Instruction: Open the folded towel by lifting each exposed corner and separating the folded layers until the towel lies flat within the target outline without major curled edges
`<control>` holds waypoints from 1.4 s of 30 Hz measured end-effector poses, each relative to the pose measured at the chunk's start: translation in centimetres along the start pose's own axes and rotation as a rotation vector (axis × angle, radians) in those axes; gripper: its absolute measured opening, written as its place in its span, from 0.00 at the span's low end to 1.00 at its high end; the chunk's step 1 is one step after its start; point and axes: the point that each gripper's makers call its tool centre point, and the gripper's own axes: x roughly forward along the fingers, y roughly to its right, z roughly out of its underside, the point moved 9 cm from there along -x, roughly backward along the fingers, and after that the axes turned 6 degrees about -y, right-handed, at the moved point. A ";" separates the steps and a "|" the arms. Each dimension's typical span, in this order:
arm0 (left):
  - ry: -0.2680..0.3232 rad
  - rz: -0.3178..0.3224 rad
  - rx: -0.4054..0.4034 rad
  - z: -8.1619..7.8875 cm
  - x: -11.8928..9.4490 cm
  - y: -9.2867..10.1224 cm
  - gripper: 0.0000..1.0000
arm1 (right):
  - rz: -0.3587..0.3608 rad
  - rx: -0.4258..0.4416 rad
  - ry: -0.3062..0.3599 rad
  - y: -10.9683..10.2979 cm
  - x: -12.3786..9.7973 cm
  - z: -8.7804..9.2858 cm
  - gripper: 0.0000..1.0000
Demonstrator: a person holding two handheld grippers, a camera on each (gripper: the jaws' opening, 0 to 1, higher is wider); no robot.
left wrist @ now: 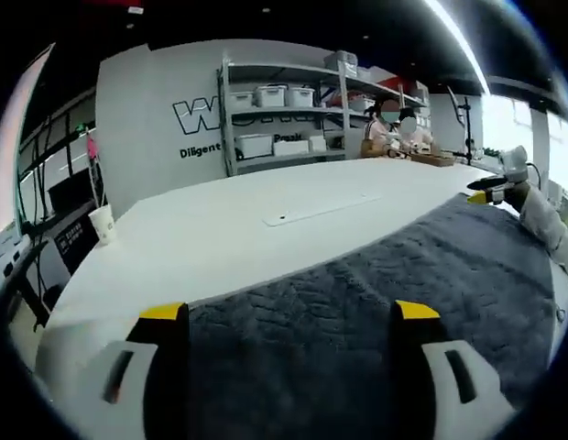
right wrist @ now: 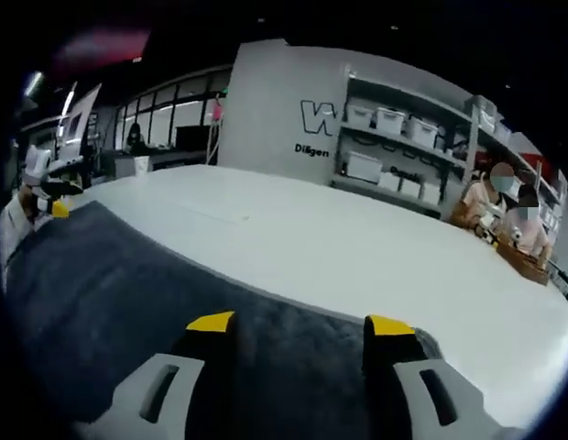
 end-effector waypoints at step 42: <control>-0.062 0.132 -0.002 3.7 1.2 -1.8 0.96 | -0.471 -0.250 0.013 -20.4 4.5 -5.4 0.53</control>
